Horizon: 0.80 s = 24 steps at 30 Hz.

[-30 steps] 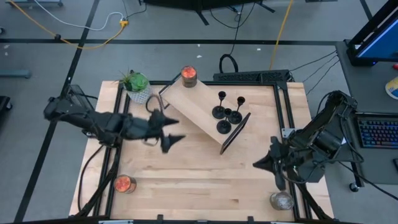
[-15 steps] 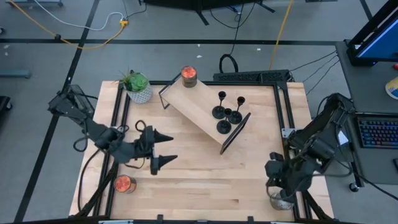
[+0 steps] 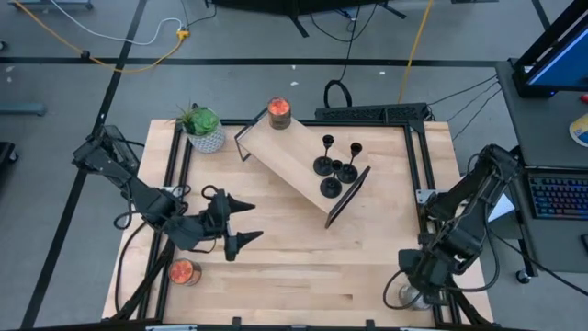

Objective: Pick & Place candle stick holders
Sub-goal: Put the brown scented candle on the shelf

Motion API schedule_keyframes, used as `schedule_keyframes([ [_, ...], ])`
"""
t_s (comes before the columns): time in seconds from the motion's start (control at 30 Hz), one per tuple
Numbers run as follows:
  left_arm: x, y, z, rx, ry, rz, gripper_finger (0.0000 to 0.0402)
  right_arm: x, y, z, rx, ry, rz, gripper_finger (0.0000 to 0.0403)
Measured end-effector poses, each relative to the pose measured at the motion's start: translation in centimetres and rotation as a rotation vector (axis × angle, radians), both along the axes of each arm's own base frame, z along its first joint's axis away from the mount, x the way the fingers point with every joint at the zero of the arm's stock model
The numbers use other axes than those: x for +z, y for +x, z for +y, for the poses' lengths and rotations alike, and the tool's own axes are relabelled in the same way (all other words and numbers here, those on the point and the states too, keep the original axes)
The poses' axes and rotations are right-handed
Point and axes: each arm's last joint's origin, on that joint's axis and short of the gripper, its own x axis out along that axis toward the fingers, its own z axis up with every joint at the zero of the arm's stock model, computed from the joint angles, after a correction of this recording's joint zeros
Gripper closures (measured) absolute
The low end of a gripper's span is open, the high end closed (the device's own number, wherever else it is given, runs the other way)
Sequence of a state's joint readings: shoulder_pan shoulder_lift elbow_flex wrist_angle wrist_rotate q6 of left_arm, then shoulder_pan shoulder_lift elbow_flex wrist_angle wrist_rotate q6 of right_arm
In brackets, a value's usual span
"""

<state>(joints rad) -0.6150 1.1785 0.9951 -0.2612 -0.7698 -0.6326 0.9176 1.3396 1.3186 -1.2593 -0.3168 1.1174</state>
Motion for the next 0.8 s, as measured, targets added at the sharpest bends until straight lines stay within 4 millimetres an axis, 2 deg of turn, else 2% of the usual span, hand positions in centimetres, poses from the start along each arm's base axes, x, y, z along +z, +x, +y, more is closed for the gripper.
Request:
schedule_keyframes([
  [0.27, -0.1, 0.3, 0.7, 0.029, 0.018, 0.016, 0.0009, 0.0, 0.1, 0.1, -0.073, -0.003, 0.014, 0.0311],
  [0.53, -0.4, 0.3, 0.9, 0.029, 0.027, 0.046, 0.0009, -0.1, 0.5, 0.1, -0.088, -0.037, -0.085, 0.0233],
  [0.67, -0.5, 0.3, 1.0, 0.028, 0.029, 0.054, 0.0009, -1.3, 0.5, 0.6, -0.088, -0.012, -0.073, 0.0210],
  [0.8, -0.5, 0.3, 1.0, 0.027, 0.029, 0.054, 0.0009, -3.1, 0.3, 1.2, -0.103, 0.032, -0.046, 0.0205],
])
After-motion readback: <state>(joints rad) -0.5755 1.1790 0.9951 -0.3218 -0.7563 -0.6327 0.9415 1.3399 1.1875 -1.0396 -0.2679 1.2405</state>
